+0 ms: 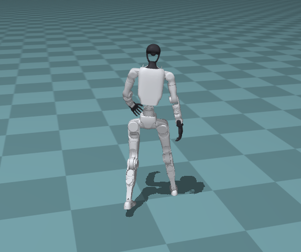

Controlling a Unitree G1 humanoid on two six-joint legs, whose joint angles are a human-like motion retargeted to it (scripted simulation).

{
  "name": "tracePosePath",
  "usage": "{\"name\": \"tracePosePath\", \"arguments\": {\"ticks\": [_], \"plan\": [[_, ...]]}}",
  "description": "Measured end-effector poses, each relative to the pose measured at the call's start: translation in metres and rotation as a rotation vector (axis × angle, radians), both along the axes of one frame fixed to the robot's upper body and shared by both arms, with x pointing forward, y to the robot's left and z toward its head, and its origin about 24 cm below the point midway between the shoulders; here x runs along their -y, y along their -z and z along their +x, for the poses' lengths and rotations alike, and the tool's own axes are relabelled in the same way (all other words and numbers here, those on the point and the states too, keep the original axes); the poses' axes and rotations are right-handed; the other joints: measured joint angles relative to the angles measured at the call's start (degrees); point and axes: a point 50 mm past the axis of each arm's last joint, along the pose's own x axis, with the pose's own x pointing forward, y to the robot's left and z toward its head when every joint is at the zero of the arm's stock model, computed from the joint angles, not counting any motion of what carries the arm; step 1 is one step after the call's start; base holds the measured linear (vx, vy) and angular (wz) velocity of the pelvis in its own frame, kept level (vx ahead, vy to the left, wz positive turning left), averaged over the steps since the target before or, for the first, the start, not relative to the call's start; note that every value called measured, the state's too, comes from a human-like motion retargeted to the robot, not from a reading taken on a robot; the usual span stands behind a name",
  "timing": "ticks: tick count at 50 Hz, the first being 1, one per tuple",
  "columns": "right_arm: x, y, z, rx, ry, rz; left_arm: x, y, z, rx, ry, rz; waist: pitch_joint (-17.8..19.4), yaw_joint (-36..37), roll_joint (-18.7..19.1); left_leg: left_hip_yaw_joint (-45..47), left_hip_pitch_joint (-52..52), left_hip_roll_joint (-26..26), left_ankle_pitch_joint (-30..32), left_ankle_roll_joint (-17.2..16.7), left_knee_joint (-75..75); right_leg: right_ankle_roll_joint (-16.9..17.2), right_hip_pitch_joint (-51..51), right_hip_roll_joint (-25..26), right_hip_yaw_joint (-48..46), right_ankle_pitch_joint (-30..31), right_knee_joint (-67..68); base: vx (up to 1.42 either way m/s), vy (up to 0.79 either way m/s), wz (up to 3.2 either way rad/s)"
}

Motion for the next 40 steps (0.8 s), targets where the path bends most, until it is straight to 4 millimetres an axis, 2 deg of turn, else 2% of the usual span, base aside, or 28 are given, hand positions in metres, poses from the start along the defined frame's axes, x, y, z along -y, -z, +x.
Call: {"name": "tracePosePath", "arguments": {"ticks": [2, 5, 8, 13, 17, 20, 23, 25, 27, 30, 32, 35, 37, 40], "plan": [[-0.005, 0.001, 0.007, -0.089, -0.271, -0.111, -0.011, 0.01, -0.01, -0.011, -0.036, 0.087, -0.35, 0.22, -0.32, 7.34, -4.28, 1.0, -0.98, -0.16, 9.98, -2.37, -3.37, -1.2, -2.46, -6.09, 11.65, 0.47, -0.2, 1.24], [0.002, -0.005, 0.032, -0.096, -0.339, -0.203, -0.031, 0.031, -0.031, -0.123, -0.13, 0.102, -1.77, -0.16, -1.07, 21.63, -12.44, 5.66, -2.8, 1.47, 25.36, -2.13, 1.82, -3.7, -7.97, -5.25, 5.83, 0.43, -0.18, 1.44], [0.01, -0.018, 0.069, 0.025, -0.286, -0.276, -0.057, 0.057, -0.062, -0.271, -0.224, 0.125, -3.78, 2.99, -2.19, 32.19, -17.11, 7.8, -7.07, 3.43, 30.42, -1.53, 2.82, -5.45, -11.06, -5.85, 5.37, 0.43, -0.11, 0.84], [0.03, -0.048, 0.122, 0.312, -0.063, -0.369, -0.101, 0.094, -0.115, -0.507, -0.596, 0.022, -5.93, 11.15, -3.61, 39.87, -20.85, 4.74, -5.0, 1.67, 18.8, -1.98, 6.24, -6.99, -15.07, -5.59, 3.51, 0.44, 0.01, 0.64], [0.048, -0.075, 0.151, 0.449, -0.055, -0.472, -0.143, 0.105, -0.161, -0.611, -1.03, -0.022, -5.91, 15.03, -3.52, 48.56, -19.27, 3.05, -1.3, 0.47, -1.26, -0.63, 10.54, -6.21, -19.61, -5.77, 4.0, 0.44, 0.1, 0.97], [0.061, -0.09, 0.161, 0.496, -0.078, -0.543, -0.165, 0.107, -0.2, -0.694, -1.238, 0.01, -6.73, 14.65, -2.2, 57.7, -19.38, 4.01, 2.17, -1.42, -10.89, -0.61, 14.02, -3.82, -24.83, -6.42, 5.86, 0.45, 0.14, 1.58], [0.068, -0.095, 0.161, 0.524, -0.027, -0.535, -0.168, 0.11, -0.229, -0.826, -1.228, 0.09, -7.2, 12.87, -1.73, 56.46, -18.97, 5.58, 0.01, -0.6, -10.14, -1.69, 15.74, -2.62, -28.68, -5.21, 11.27, 0.47, 0.15, 1.64], [0.07, -0.092, 0.156, 0.502, -0.031, -0.512, -0.165, 0.112, -0.229, -0.847, -1.199, 0.05, -7.23, 14.03, -1.19, 51.51, -14.18, 3.83, 2.31, 0.93, -19.71, -3.91, 13.4, -2.51, -28.24, -2.53, 19.73, 0.46, 0.18, 1.05], [0.068, -0.082, 0.143, 0.481, -0.006, -0.457, -0.162, 0.113, -0.225, -0.875, -1.059, 0.045, -7.01, 14.52, -2.22, 48.78, -12.47, 4.09, 0.45, 0.79, -18.9, -5.86, 8.88, -4.99, -27.22, 0.57, 32.99, 0.48, 0.16, 1.21], [0.056, -0.058, 0.113, 0.374, -0.034, -0.356, -0.159, 0.111, -0.203, -0.877, -0.872, 0.033, -7.03, 16.19, -4.45, 43.99, -10.24, 3.19, -0.41, 1.63, -20.09, -7.08, 0.57, -5.79, -21.15, 7.34, 48.05, 0.47, 0.12, 1.42], [0.042, -0.04, 0.091, 0.294, -0.064, -0.277, -0.158, 0.106, -0.181, -0.85, -0.77, 0.06, -6.6, 16.51, -6.1, 39.81, -9.7, 3.09, -1.2, 1.62, -18.78, -5.84, -3.87, -3.7, -16.41, 5.85, 53.7, 0.48, 0.05, 1.94], [0.017, -0.019, 0.062, 0.181, -0.143, -0.149, -0.149, 0.098, -0.145, -0.802, -0.653, 0.103, -5.24, 15.82, -7.4, 32.52, -8.93, 3.29, -2.16, 1.4, -16.1, -6.06, -7.97, -2.45, -13.86, 0.03, 56.62, 0.48, 0.04, 2.36], [0.003, -0.01, 0.047, 0.145, -0.16, -0.079, -0.136, 0.097, -0.128, -0.767, -0.563, 0.153, -4.65, 12.56, -7.86, 26.92, -11.24, 3.76, -4.86, 0.98, -8.15, -6.43, -8.93, -3.64, -14.62, -3.27, 54.42, 0.48, 0.02, 2.75], [-0.011, -0.003, 0.034, 0.091, -0.236, 0.003, -0.109, 0.092, -0.1, -0.701, -0.459, 0.134, -3.89, 9.26, -6.76, 19.63, -10.44, 4.22, -4.96, 0.72, -6.47, -6.98, -10.2, -3.1, -14.58, -9.07, 45.3, 0.48, -0.05, 2.43]]}}
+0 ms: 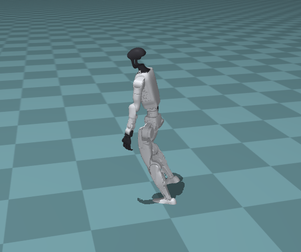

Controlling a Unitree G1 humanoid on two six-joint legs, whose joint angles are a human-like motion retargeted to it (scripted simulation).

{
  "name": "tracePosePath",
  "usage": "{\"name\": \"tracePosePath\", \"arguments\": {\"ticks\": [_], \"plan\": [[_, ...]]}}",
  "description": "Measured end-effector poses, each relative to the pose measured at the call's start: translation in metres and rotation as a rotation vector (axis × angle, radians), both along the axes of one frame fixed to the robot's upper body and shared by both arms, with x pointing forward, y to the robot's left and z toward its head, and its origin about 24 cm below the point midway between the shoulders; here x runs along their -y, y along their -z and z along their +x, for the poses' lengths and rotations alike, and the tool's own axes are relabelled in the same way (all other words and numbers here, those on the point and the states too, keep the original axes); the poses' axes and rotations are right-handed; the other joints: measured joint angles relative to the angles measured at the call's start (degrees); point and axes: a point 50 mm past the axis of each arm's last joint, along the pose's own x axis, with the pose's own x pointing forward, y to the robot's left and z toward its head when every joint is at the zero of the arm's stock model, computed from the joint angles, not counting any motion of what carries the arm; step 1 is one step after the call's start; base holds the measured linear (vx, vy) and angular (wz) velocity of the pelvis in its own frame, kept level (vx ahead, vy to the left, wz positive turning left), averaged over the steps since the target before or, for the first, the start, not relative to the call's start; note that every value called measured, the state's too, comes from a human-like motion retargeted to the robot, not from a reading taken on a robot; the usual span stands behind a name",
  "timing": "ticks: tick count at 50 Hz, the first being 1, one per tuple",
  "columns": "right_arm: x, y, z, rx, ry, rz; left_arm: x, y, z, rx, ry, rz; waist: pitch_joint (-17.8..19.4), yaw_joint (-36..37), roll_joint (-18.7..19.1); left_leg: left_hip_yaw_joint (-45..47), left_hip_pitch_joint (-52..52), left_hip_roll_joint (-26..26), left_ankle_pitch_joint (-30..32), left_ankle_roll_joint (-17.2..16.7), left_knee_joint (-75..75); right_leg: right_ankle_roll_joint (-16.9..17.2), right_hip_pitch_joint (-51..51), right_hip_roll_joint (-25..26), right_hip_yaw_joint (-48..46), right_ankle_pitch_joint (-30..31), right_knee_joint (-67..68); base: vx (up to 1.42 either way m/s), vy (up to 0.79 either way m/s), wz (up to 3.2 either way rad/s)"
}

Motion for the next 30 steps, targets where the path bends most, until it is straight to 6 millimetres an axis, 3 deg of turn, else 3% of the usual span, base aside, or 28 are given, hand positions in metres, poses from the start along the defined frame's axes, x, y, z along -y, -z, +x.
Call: {"name": "tracePosePath", "arguments": {"ticks": [3, 7, 11, 14, 16, 20, 22, 27, 30], "plan": [[-0.004, 0.001, -0.001, -0.035, -0.069, 0.02, 0.027, -0.011, 0.03, 0.107, 0.085, -0.069, 0.96, -2.42, 1.33, -6.53, 2.62, 0.37, 1.11, 0.04, -2.68, 0.25, 0.56, 1.07, 0.84, 0.9, -17.38, 0.49, -0.14, 1.98], [0.006, -0.002, 0.003, -0.039, -0.075, -0.049, 0.051, -0.028, 0.056, 0.29, 0.174, -0.119, 3.11, -4.99, 1.06, -13.49, 7.17, -1.52, 1.52, -0.12, -3.25, 5.02, 5.19, 0.12, 7.75, 12.1, -43.63, 0.55, -0.22, 1.56], [0.026, -0.013, 0.02, 0.014, -0.056, -0.173, 0.054, -0.032, 0.053, 0.397, 0.167, -0.097, 3.18, -4.5, 3.05, -15.53, 8.12, -1.36, 3.07, -0.57, 1.81, 6.92, 8.5, -0.5, 8.63, 8.04, -42.78, 0.54, -0.26, 0.47], [0.045, -0.028, 0.045, 0.059, -0.043, -0.295, 0.05, -0.022, 0.035, 0.372, 0.101, -0.07, 3.93, -4.75, 4.94, -14.65, 4.7, -1.29, 5.24, -1.63, 13.66, 5.32, 13.58, -0.5, 6.76, 5.36, -43.92, 0.5, -0.27, 0.21], [0.058, -0.041, 0.065, 0.086, -0.035, -0.392, 0.046, -0.012, 0.015, 0.316, 0.034, -0.088, 2.85, -5.72, 6.14, -10.89, -4.43, 0.0, 6.24, -2.43, 30.1, 3.8, 13.59, -0.62, 5.28, 3.71, -42.45, 0.43, -0.21, 0.43], [0.068, -0.068, 0.11, 0.207, 0.029, -0.456, 0.035, 0.007, -0.025, 0.166, -0.03, -0.129, 0.31, -5.44, 6.66, 2.59, -16.2, 6.44, 4.51, 2.67, 46.88, 2.78, 13.03, -1.49, 3.9, 1.97, -41.29, 0.46, -0.12, 0.29], [0.072, -0.086, 0.132, 0.337, 0.154, -0.501, 0.024, 0.012, -0.043, 0.164, -0.12, -0.106, 0.96, -4.88, 7.66, 8.79, -20.22, 11.5, 4.02, 1.08, 54.88, 2.77, 14.04, -1.67, 2.78, -1.23, -37.87, 0.55, 0.01, 0.03], [0.048, -0.1, 0.165, 0.535, 0.208, -0.418, 0.008, 0.033, -0.114, -0.063, -0.195, -0.065, -0.37, -0.52, 6.28, 11.94, -22.18, 10.56, 1.23, -2.15, 42.07, 3.48, 17.55, -1.69, 2.45, -1.99, -37.28, 0.54, 0.02, -0.19], [0.027, -0.104, 0.181, 0.603, 0.165, -0.352, -0.003, 0.037, -0.139, -0.183, -0.215, -0.012, 0.06, 2.13, 4.58, 15.71, -19.8, 10.67, 1.02, -3.15, 24.03, 5.14, 20.32, -1.68, 2.33, -1.19, -37.64, 0.56, 0.1, -0.07]]}}
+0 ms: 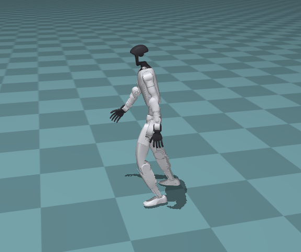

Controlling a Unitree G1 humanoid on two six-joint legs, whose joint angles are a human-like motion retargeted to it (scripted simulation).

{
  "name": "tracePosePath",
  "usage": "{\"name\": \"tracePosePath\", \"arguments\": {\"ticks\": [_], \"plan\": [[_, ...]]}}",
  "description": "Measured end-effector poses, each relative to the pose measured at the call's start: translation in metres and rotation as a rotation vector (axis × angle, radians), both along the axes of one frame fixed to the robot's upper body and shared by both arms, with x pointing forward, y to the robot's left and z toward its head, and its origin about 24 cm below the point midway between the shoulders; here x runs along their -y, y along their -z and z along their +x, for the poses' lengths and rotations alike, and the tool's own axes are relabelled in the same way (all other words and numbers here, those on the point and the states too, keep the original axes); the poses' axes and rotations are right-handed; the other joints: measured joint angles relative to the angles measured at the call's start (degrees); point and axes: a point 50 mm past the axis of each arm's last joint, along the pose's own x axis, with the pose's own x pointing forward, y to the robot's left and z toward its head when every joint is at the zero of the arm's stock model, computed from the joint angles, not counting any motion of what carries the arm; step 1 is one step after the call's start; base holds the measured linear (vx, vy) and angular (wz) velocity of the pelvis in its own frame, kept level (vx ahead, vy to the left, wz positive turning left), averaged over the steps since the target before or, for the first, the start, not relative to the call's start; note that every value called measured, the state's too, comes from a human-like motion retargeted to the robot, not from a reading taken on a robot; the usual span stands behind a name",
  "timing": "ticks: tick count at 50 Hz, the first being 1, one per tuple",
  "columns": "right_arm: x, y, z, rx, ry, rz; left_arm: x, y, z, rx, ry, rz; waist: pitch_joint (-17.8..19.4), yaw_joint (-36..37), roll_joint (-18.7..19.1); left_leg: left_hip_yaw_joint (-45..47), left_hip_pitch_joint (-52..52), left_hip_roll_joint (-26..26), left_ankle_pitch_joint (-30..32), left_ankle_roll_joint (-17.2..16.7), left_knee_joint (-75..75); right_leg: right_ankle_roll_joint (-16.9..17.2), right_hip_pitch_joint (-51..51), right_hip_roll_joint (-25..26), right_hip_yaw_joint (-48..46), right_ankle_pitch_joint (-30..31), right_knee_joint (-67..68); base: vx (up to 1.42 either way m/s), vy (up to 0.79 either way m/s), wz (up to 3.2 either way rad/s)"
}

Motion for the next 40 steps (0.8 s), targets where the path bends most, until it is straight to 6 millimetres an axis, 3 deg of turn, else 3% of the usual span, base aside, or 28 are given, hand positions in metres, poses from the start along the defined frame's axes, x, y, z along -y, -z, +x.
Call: {"name": "tracePosePath", "arguments": {"ticks": [4, 7, 10, 14, 20, 25, 28, 30, 34, 40], "plan": [[-0.026, 0.011, 0.0, -0.017, -0.121, 0.064, -0.013, -0.001, -0.018, -0.116, -0.002, 0.023, -0.57, 2.44, -2.96, 5.51, 3.75, -0.7, 7.15, 0.02, -19.7, 0.69, 1.93, -0.29, -0.89, 0.75, 2.96, 0.57, 0.19, 0.28], [-0.043, 0.026, -0.01, -0.085, -0.199, 0.127, -0.022, -0.004, -0.014, -0.179, 0.049, 0.023, -0.24, 3.54, -6.08, 3.6, 7.07, -2.96, 6.58, 2.23, -23.29, -0.52, 1.53, -1.52, -1.23, 2.88, 9.19, 0.57, 0.22, 0.48], [-0.052, 0.043, -0.029, -0.187, -0.26, 0.136, -0.026, -0.008, 0.014, -0.116, 0.069, 0.03, 0.67, 4.68, -7.64, 1.11, 14.1, -5.24, 8.25, 3.61, -31.91, -2.41, -0.29, -1.74, -0.19, 7.53, 18.94, 0.57, 0.21, 0.51], [-0.06, 0.069, -0.066, -0.304, -0.218, 0.133, -0.026, -0.018, 0.063, 0.004, 0.194, 0.104, 0.23, 3.44, -10.52, -1.56, 13.97, -5.23, 3.39, 3.85, -25.24, -4.18, -9.73, -3.8, 0.01, 12.66, 38.95, 0.54, 0.14, 0.75], [-0.058, 0.094, -0.121, -0.474, -0.159, 0.164, 0.0, -0.046, 0.155, 0.278, 0.281, 0.159, -0.26, -2.42, -10.54, -7.17, 15.61, -5.28, 0.46, 3.72, -20.47, -3.86, -18.83, -3.68, -2.11, 5.64, 44.73, 0.52, 0.05, 0.92], [-0.049, 0.1, -0.141, -0.592, -0.225, 0.204, 0.03, -0.086, 0.225, 0.51, 0.293, 0.084, 1.26, -5.6, -7.76, -8.9, 25.0, -6.06, 4.57, 4.41, -30.94, -3.91, -19.7, 0.06, -3.58, 2.88, 21.07, 0.51, -0.06, 0.24], [-0.039, 0.101, -0.149, -0.625, -0.193, 0.208, 0.042, -0.108, 0.251, 0.626, 0.317, 0.074, 2.13, -9.0, -6.9, -10.6, 28.73, -7.03, 5.02, 4.4, -32.02, -0.97, -15.96, 1.4, -3.76, 11.06, -1.45, 0.57, -0.14, 0.45], [-0.035, 0.101, -0.154, -0.636, -0.16, 0.208, 0.046, -0.118, 0.261, 0.676, 0.344, 0.084, 1.7, -10.39, -5.89, -11.01, 29.98, -6.94, 5.13, 4.75, -31.4, -0.91, -15.06, 1.95, -2.33, 13.76, -5.67, 0.58, -0.19, 0.09], [-0.03, 0.098, -0.149, -0.615, -0.124, 0.214, 0.046, -0.126, 0.266, 0.718, 0.389, 0.127, 1.06, -11.63, -3.41, -10.54, 29.87, -5.74, 7.53, 5.29, -24.84, -1.46, -12.41, 2.19, -2.06, 6.29, -2.18, 0.61, -0.22, -0.25], [-0.019, 0.089, -0.129, -0.589, -0.099, 0.198, 0.047, -0.103, 0.239, 0.657, 0.301, 0.031, 0.15, -11.62, -1.6, -7.79, 19.39, -3.68, 10.93, 6.23, 1.94, -2.9, -6.55, 1.54, -0.94, 3.76, -3.75, 0.58, -0.19, -0.31]]}}
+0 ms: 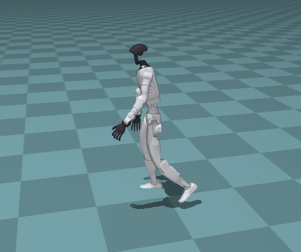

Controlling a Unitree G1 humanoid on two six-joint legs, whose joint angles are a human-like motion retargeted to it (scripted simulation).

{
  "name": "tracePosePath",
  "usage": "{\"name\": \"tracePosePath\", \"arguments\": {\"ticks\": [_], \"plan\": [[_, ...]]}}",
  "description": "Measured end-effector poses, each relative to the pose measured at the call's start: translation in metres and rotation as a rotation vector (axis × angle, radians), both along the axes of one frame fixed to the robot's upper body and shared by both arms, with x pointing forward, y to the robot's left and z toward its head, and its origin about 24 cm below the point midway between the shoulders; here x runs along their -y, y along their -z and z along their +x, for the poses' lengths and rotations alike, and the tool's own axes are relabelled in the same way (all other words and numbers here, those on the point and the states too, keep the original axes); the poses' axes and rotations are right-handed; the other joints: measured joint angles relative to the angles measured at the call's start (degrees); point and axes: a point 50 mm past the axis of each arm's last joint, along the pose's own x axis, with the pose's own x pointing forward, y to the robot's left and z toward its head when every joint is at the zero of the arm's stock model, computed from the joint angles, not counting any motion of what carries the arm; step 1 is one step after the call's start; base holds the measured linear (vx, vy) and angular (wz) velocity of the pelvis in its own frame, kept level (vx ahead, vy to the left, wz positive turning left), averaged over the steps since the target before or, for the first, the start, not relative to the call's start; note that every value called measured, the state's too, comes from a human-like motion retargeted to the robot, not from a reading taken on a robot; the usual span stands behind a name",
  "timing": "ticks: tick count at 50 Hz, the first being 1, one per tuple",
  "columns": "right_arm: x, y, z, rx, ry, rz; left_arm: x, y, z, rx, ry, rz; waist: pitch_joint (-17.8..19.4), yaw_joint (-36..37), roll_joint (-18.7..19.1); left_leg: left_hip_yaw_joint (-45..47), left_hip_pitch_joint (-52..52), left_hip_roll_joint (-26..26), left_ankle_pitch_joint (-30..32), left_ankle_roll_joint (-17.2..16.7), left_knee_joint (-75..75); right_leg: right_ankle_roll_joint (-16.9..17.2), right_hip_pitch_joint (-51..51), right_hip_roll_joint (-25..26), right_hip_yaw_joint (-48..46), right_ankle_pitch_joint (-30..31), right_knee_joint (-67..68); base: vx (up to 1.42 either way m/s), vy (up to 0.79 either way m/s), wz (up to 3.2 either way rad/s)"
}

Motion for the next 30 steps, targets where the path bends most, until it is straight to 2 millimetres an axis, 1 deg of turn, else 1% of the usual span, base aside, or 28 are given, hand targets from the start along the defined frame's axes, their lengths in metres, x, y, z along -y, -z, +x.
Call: {"name": "tracePosePath", "arguments": {"ticks": [3, 5, 7, 10, 13, 15, 16, 18, 20, 22, 23, 25, 27, 28, 29, 30], "plan": [[0.002, -0.007, 0.017, 0.061, -0.012, -0.006, 0.001, 0.019, -0.025, -0.067, -0.042, -0.098, -1.71, 1.99, 0.6, 2.45, -6.46, 0.57, -4.14, 1.05, 8.56, 0.41, 0.27, -0.11, 1.39, -0.88, 0.21, 0.54, -0.07, -0.43], [0.002, -0.013, 0.029, 0.117, -0.027, -0.026, -0.001, 0.035, -0.048, -0.11, -0.089, -0.141, -1.98, 2.52, 1.14, 3.31, -9.74, 0.82, -6.82, 0.61, 12.13, 0.98, 0.47, -0.66, 1.08, -2.93, 4.2, 0.55, 0.0, -0.35], [0.0, -0.019, 0.044, 0.141, -0.069, -0.028, -0.004, 0.052, -0.073, -0.211, -0.137, -0.158, -2.65, 5.02, 0.41, 5.25, -11.86, -0.95, -8.39, 1.11, 7.39, 1.29, 1.67, -0.72, 3.46, -1.49, 0.42, 0.5, 0.01, -0.64], [-0.002, -0.029, 0.065, 0.2, -0.112, -0.056, -0.012, 0.076, -0.115, -0.357, -0.238, -0.17, -2.51, 7.37, 0.09, 7.79, -13.92, -1.73, -9.18, 0.3, -1.48, 1.75, 3.55, -0.72, 4.65, -1.21, 0.03, 0.52, 0.05, -0.46], [-0.005, -0.039, 0.083, 0.274, -0.129, -0.08, -0.024, 0.092, -0.157, -0.492, -0.367, -0.17, -1.74, 10.25, 0.13, 9.38, -13.52, -2.02, -5.46, -0.58, -17.33, 2.54, 5.86, 0.43, 5.67, -1.02, 0.08, 0.55, 0.11, -0.44], [-0.01, -0.044, 0.092, 0.323, -0.132, -0.082, -0.033, 0.099, -0.184, -0.568, -0.45, -0.168, -1.24, 11.97, 0.51, 10.56, -12.44, -1.62, -0.99, -1.18, -29.14, 2.98, 7.86, 1.81, 6.12, -1.2, 0.52, 0.58, 0.17, -0.35], [-0.013, -0.045, 0.094, 0.341, -0.134, -0.08, -0.038, 0.1, -0.197, -0.605, -0.477, -0.16, -1.15, 12.51, 0.74, 11.23, -12.09, -1.19, 2.17, -1.83, -33.91, 2.97, 9.02, 2.67, 6.15, -1.29, 0.88, 0.61, 0.19, -0.2], [-0.019, -0.045, 0.097, 0.358, -0.142, -0.073, -0.045, 0.102, -0.221, -0.681, -0.506, -0.134, -1.06, 13.33, 0.81, 11.99, -11.47, -0.58, 7.61, -3.09, -40.39, 2.63, 11.14, 3.94, 6.13, -1.13, 1.99, 0.62, 0.21, -0.03], [-0.024, -0.044, 0.098, 0.351, -0.161, -0.063, -0.052, 0.102, -0.238, -0.749, -0.505, -0.103, -0.91, 13.65, 0.0, 11.4, -9.84, -0.75, 8.19, -2.97, -42.37, 2.11, 12.38, 4.24, 6.17, -0.31, 4.48, 0.63, 0.22, 0.18], [-0.029, -0.042, 0.096, 0.342, -0.18, -0.044, -0.057, 0.101, -0.242, -0.775, -0.471, -0.085, -0.52, 13.56, -1.19, 10.28, -7.46, -0.84, 4.26, -2.39, -40.75, 1.87, 12.19, 4.06, 6.37, 2.07, 9.95, 0.63, 0.23, 0.32], [-0.031, -0.04, 0.094, 0.338, -0.185, -0.033, -0.059, 0.1, -0.24, -0.772, -0.446, -0.079, -0.3, 13.54, -1.7, 9.9, -6.29, -0.72, 2.48, -2.37, -39.63, 1.73, 11.47, 4.01, 6.5, 3.89, 13.9, 0.63, 0.23, 0.33], [-0.034, -0.035, 0.088, 0.326, -0.175, -0.012, -0.064, 0.098, -0.23, -0.743, -0.385, -0.065, -0.19, 13.79, -2.64, 9.39, -4.34, -0.54, -0.15, -2.21, -37.63, 1.35, 8.05, 3.72, 6.77, 7.56, 24.11, 0.61, 0.22, 0.29], [-0.033, -0.029, 0.078, 0.305, -0.134, -0.009, -0.069, 0.094, -0.208, -0.677, -0.336, -0.034, -0.51, 14.34, -3.81, 8.97, -3.29, -1.07, -1.87, -1.45, -36.21, 0.64, 2.1, 2.62, 6.71, 12.44, 35.39, 0.57, 0.21, 0.27], [-0.032, -0.026, 0.073, 0.291, -0.11, -0.016, -0.071, 0.091, -0.195, -0.634, -0.321, -0.013, -0.69, 14.58, -4.39, 8.67, -2.98, -1.46, -2.56, -1.13, -35.69, 0.2, -1.16, 1.81, 6.34, 14.73, 40.47, 0.54, 0.2, 0.36], [-0.03, -0.024, 0.068, 0.277, -0.086, -0.025, -0.072, 0.087, -0.18, -0.59, -0.306, 0.008, -0.8, 14.55, -4.72, 8.18, -2.62, -1.71, -3.15, -1.17, -35.29, -0.47, -3.95, 1.0, 5.57, 14.4, 44.43, 0.54, 0.19, 0.46], [-0.028, -0.021, 0.062, 0.263, -0.064, -0.036, -0.072, 0.083, -0.164, -0.544, -0.292, 0.03, -0.87, 14.39, -4.93, 7.6, -2.23, -1.89, -3.69, -1.37, -34.97, -1.26, -6.5, 0.19, 4.59, 12.76, 47.82, 0.53, 0.17, 0.63]]}}
